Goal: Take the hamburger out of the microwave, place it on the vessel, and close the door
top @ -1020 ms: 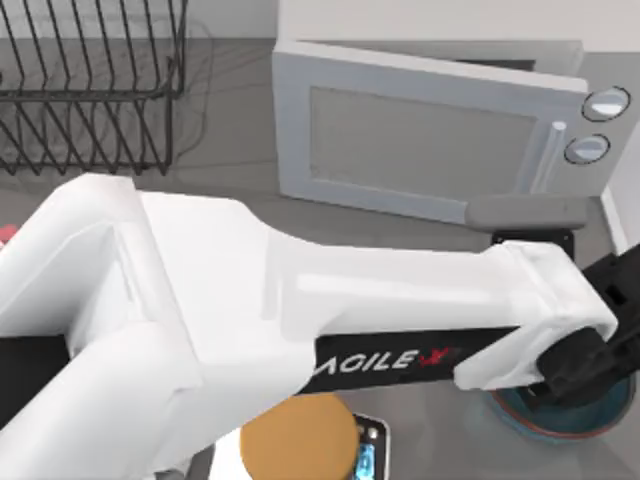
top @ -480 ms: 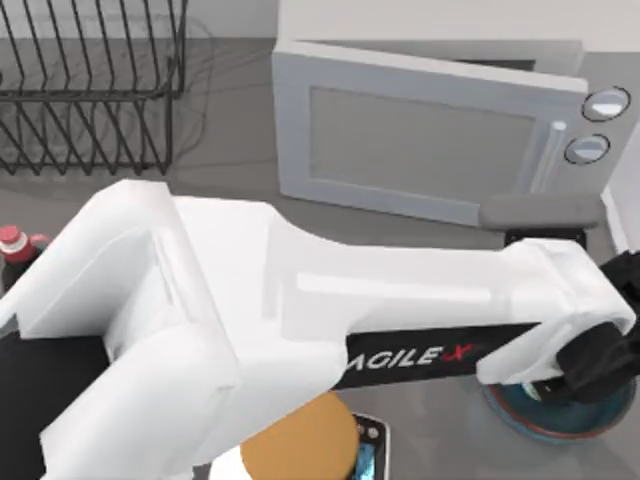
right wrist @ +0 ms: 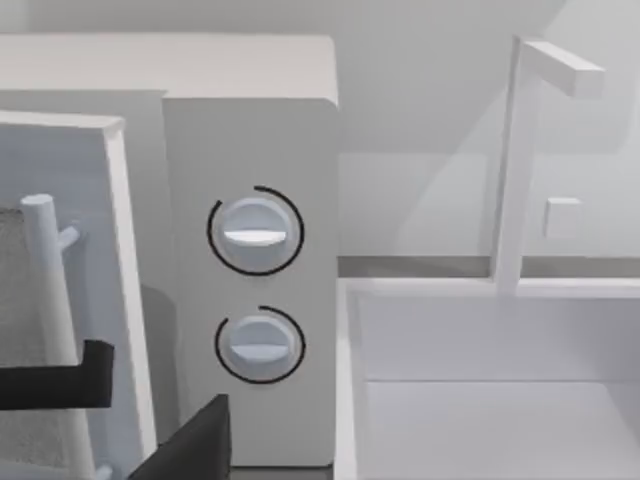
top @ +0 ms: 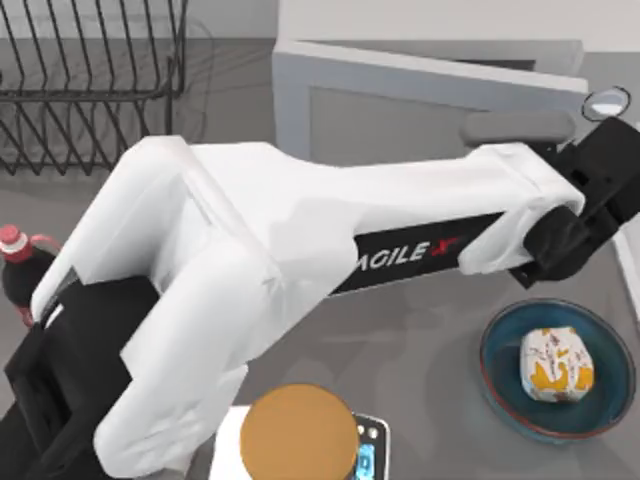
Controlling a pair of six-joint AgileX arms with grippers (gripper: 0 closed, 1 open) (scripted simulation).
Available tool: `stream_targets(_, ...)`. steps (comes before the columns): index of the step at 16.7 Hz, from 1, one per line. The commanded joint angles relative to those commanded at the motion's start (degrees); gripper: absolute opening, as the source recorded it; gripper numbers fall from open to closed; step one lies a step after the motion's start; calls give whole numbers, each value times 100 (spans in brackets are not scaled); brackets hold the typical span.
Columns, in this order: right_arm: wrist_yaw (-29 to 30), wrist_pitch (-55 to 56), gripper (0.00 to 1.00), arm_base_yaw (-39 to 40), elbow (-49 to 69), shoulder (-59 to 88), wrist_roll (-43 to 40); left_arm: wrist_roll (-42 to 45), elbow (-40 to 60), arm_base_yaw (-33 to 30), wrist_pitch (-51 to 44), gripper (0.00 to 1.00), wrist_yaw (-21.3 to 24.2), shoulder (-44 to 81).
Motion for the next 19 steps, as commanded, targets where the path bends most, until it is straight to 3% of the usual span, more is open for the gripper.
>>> stream_targets(6, 0, 0, 100, 0, 0, 0, 0, 52, 199, 35, -86, 0, 19, 148)
stream_targets(15, 0, 0, 100, 0, 0, 0, 0, 713, 2934, 700, -790, 0, 429, 1679)
stream_targets(19, 0, 0, 100, 0, 0, 0, 0, 839, 3283, 830, -904, 0, 509, 1907)
